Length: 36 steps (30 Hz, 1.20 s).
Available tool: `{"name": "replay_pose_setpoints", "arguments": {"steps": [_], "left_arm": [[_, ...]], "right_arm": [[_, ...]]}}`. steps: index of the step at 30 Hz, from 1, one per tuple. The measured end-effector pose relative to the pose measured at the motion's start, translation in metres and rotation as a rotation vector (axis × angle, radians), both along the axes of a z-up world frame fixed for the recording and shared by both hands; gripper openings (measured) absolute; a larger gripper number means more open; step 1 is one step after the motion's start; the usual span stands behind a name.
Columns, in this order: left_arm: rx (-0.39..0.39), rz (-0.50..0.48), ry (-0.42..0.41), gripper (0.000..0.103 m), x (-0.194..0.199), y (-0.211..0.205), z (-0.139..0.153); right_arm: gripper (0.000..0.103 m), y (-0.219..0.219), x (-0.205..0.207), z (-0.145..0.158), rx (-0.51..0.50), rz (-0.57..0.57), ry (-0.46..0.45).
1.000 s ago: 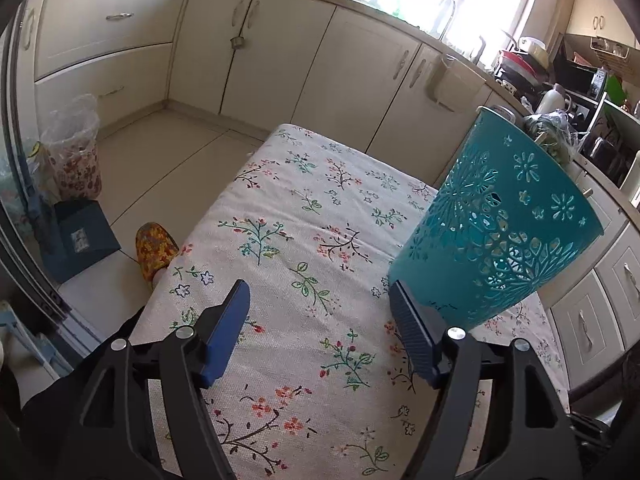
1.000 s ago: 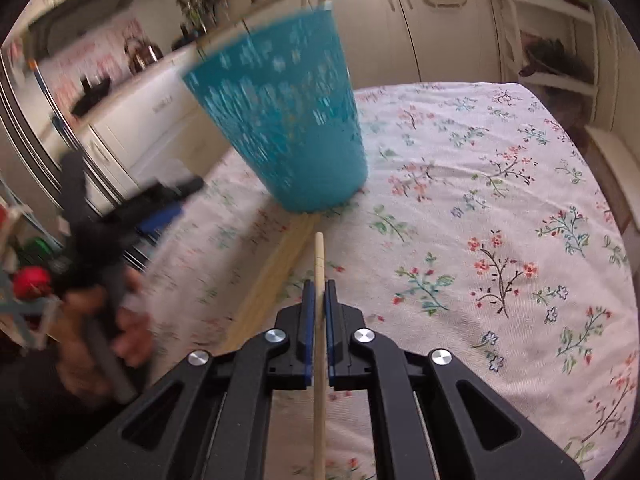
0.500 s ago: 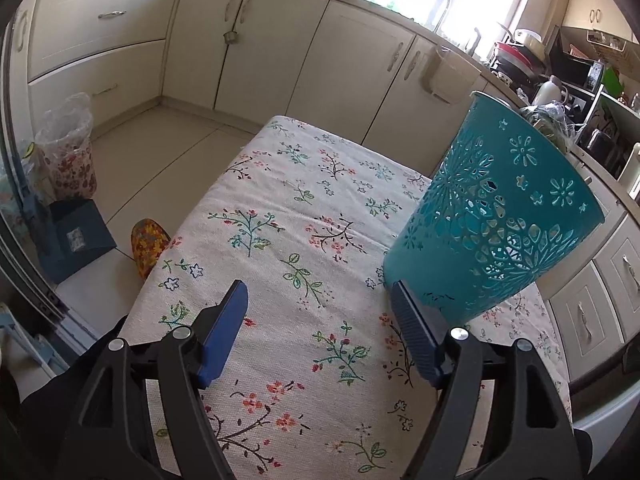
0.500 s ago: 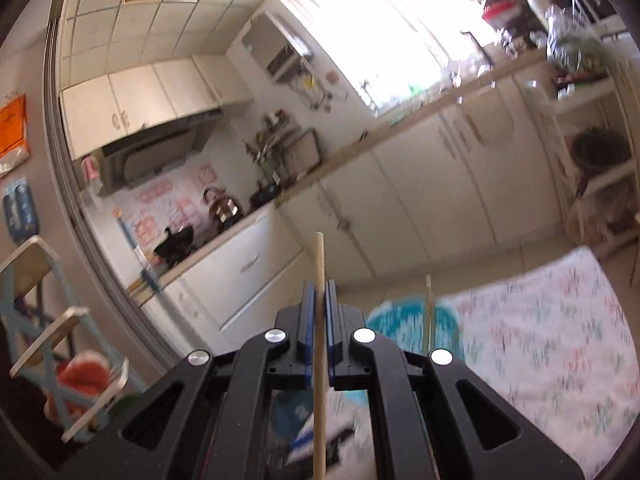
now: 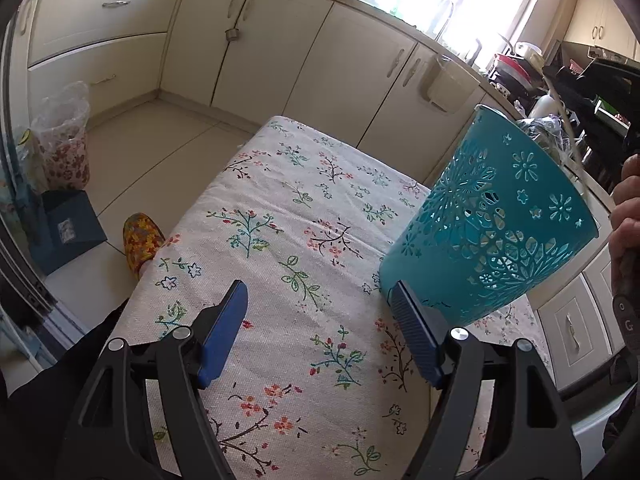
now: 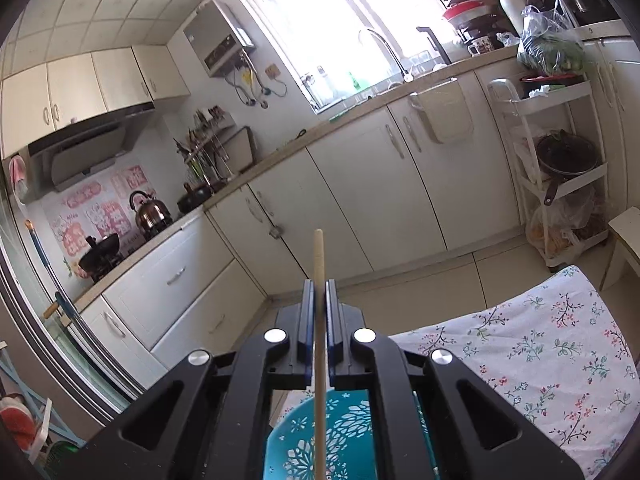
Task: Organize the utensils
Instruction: 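Lift the held stick with the right gripper over the basket and open, then lower the left gripper to the bundle and close on a stick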
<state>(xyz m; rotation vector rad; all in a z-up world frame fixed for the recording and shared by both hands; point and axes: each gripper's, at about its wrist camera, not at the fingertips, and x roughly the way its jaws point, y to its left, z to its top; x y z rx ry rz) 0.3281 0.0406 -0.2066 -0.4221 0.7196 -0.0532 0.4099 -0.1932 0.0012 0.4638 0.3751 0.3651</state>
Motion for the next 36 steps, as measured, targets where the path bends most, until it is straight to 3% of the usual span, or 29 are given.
{"name": "replay_pose_setpoints", "arguments": {"steps": [10, 13, 17, 20, 22, 25, 29, 32, 36], "left_arm": [[-0.007, 0.006, 0.002, 0.071, 0.000, 0.002, -0.001], [-0.010, 0.011, 0.003, 0.071, -0.001, 0.003, -0.002], [-0.012, 0.017, 0.003, 0.071, -0.001, 0.003, -0.002], [-0.013, 0.023, 0.003, 0.072, -0.001, 0.005, -0.003], [-0.012, 0.025, 0.003, 0.072, -0.001, 0.005, -0.003], [-0.009, 0.025, 0.003, 0.073, -0.002, 0.004, -0.002], [-0.006, 0.027, 0.005, 0.073, -0.002, 0.005, -0.002], [-0.011, 0.034, 0.006, 0.074, -0.003, 0.007, -0.002], [-0.011, 0.034, 0.008, 0.074, -0.002, 0.007, -0.002]], "right_arm": [[0.009, 0.016, -0.005, -0.010, -0.083, 0.068, 0.070], [0.019, 0.012, -0.020, -0.008, -0.108, 0.071, 0.058], [0.020, -0.009, -0.057, 0.004, -0.082, 0.029, -0.004], [0.021, -0.027, -0.108, 0.011, -0.090, -0.023, -0.093], [0.021, -0.031, -0.142, 0.002, -0.123, -0.037, -0.104], [0.020, -0.021, -0.167, -0.046, -0.213, 0.007, 0.031], [0.012, -0.002, -0.147, -0.123, -0.255, 0.093, 0.295], [0.012, 0.006, -0.124, -0.151, -0.255, 0.101, 0.386], [0.012, 0.016, -0.101, -0.161, -0.275, 0.095, 0.424]]}}
